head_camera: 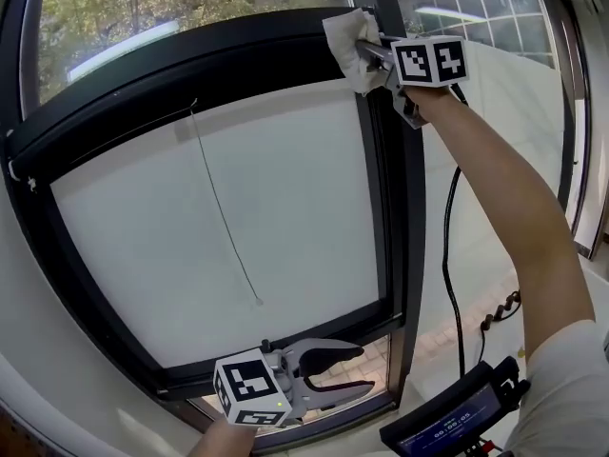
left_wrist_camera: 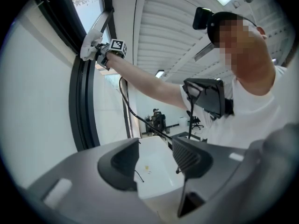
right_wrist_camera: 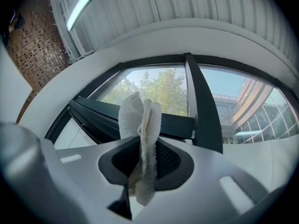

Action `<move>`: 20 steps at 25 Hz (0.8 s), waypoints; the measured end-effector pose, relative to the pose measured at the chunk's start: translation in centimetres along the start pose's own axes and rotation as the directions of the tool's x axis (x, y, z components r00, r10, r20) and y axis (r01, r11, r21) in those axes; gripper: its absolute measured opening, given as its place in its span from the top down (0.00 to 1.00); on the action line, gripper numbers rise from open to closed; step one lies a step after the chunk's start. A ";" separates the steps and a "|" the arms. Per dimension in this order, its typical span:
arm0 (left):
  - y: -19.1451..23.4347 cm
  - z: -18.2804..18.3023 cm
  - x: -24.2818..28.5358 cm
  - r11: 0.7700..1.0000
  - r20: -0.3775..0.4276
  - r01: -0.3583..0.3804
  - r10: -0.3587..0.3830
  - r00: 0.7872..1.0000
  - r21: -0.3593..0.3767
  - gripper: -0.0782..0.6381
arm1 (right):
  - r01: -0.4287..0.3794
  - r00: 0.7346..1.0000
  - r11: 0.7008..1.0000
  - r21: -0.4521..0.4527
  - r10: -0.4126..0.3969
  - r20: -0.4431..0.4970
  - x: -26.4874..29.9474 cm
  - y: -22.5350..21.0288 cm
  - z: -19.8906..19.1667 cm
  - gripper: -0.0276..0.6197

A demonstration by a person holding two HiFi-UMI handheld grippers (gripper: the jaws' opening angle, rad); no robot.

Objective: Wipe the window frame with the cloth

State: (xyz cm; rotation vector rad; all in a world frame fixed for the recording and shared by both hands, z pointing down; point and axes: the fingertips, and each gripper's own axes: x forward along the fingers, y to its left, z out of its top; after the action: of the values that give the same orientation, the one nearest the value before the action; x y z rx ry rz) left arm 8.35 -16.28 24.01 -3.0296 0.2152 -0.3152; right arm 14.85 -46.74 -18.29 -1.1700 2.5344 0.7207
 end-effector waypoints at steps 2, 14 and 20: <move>0.3 0.1 0.8 1.000 -0.001 -0.003 0.003 1.000 -0.001 0.55 | 0.017 1.000 1.000 -0.005 -0.017 -0.005 -0.7 -1.7 -0.2 0.84; 1.1 1.0 5.2 1.000 -0.006 -0.008 0.008 1.000 0.001 0.55 | 0.053 0.997 0.998 -0.041 -0.055 -0.046 -3.6 -7.4 -1.3 0.84; 1.2 0.7 5.0 1.000 -0.009 -0.006 0.006 1.000 0.004 0.55 | 0.081 0.994 0.916 -0.394 -0.106 -0.042 -5.2 -5.9 1.7 0.84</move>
State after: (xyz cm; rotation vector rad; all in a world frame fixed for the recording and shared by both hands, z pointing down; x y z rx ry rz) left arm 13.16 -18.12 24.17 -3.0233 0.2244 -0.3288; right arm 22.76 -45.79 -19.50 -1.4446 2.4289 1.2268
